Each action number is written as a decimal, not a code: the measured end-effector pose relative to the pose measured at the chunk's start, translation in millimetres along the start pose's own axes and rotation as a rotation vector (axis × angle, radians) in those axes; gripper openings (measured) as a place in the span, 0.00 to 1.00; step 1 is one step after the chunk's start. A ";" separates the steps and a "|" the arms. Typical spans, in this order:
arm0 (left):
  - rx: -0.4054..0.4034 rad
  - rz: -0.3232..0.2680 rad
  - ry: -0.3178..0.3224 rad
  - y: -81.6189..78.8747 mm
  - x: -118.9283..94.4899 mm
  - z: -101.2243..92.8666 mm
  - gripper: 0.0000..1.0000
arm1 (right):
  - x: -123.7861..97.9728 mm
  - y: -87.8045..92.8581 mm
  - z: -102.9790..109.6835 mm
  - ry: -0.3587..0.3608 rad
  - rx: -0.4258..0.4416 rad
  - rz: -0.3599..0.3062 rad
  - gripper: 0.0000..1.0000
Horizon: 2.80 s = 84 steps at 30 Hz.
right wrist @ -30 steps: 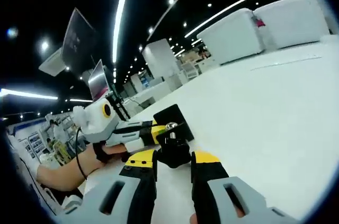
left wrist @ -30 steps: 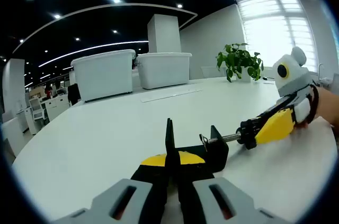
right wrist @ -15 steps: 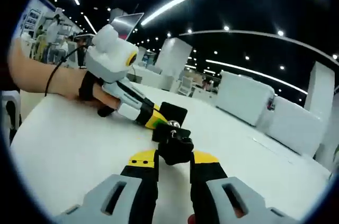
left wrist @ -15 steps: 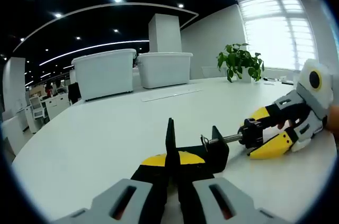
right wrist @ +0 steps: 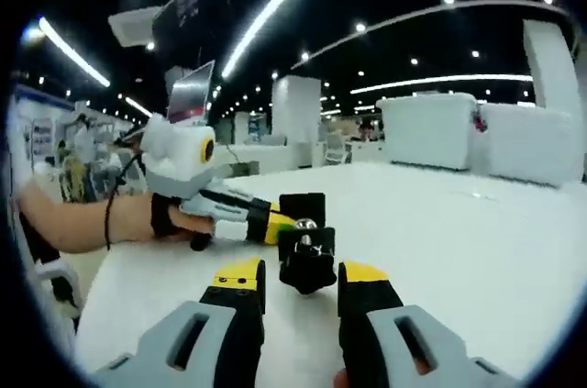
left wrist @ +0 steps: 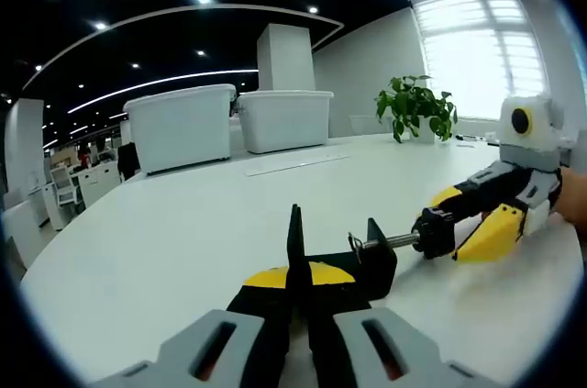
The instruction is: Clamp the fixed fixture on the desktop, loosen the retaining clip, secure it to the edge of the desk, and tighten the retaining clip.
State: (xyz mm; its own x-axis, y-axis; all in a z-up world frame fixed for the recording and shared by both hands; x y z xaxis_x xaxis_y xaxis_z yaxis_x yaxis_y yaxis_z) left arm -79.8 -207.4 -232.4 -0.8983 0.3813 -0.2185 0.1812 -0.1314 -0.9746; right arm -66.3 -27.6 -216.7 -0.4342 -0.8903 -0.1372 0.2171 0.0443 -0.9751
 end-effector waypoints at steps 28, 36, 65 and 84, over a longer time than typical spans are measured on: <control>-0.002 0.001 0.002 -0.9 0.5 -1.4 0.07 | -1.4 -3.6 -10.5 0.037 0.058 -0.039 0.17; -0.002 0.001 0.005 -0.4 2.3 -0.7 0.07 | -0.1 -4.0 -0.7 0.105 -0.359 -0.063 0.17; -0.011 0.003 -0.007 -1.0 -5.1 -3.9 0.06 | -9.8 -17.1 -12.5 -0.098 0.416 -0.116 0.35; -0.010 0.003 -0.002 0.0 -0.9 0.6 0.06 | -1.6 3.9 6.3 0.058 0.344 0.002 0.18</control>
State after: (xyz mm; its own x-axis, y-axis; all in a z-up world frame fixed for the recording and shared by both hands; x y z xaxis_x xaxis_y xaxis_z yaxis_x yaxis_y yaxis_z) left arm -79.2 -208.2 -232.2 -0.8983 0.3794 -0.2215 0.1881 -0.1234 -0.9744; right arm -59.3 -28.9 -219.1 -0.4804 -0.8625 -0.1589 0.4962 -0.1179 -0.8602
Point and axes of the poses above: the point that each gripper's makers call its tool centre point, and the gripper's own axes: x roughly forward along the fingers, z roughly to its left, y roughly out of its underside, the point moved 8 cm from there along -x, roughly backward along the fingers, and after that the axes turned 2 degrees about y, right-handed, at the moved point
